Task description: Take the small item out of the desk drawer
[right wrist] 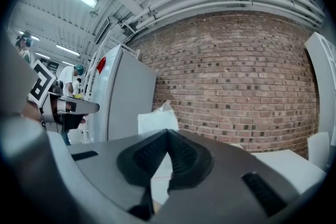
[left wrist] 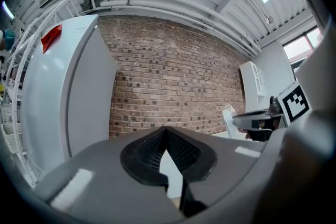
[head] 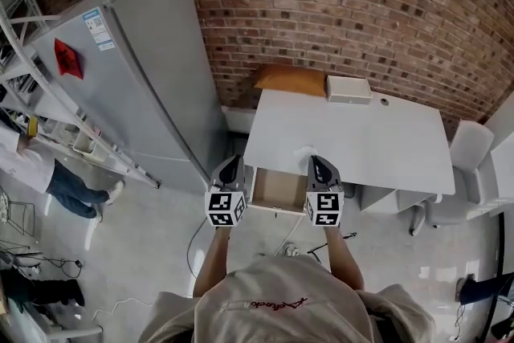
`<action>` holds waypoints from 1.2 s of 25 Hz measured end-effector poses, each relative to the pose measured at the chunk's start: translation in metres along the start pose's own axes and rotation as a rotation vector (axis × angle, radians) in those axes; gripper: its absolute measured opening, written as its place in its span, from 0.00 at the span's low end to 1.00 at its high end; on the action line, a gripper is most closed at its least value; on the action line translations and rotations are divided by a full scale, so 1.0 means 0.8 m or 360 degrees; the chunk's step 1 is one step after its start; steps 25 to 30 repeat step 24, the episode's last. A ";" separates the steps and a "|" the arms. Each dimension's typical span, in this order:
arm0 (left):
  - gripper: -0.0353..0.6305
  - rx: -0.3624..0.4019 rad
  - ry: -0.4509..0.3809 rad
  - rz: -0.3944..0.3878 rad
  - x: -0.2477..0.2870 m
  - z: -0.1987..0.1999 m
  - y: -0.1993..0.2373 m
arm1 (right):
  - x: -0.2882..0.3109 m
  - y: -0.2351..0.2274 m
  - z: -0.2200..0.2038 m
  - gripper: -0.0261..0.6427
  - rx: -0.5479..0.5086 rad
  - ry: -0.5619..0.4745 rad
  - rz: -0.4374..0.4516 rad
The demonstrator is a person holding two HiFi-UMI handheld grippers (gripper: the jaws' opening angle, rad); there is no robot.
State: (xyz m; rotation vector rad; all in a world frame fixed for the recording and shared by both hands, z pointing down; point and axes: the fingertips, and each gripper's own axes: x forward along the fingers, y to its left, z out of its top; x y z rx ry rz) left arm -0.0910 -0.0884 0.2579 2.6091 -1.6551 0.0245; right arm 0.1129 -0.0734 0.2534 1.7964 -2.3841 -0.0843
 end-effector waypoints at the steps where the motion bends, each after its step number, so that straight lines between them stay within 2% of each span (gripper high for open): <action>1: 0.06 0.0002 0.0006 0.0000 -0.001 -0.001 0.000 | 0.000 0.000 -0.002 0.06 0.0006 0.0003 -0.0001; 30: 0.06 0.0000 0.0028 0.0017 0.003 -0.007 0.017 | 0.018 0.008 -0.009 0.06 0.0015 0.0014 0.0020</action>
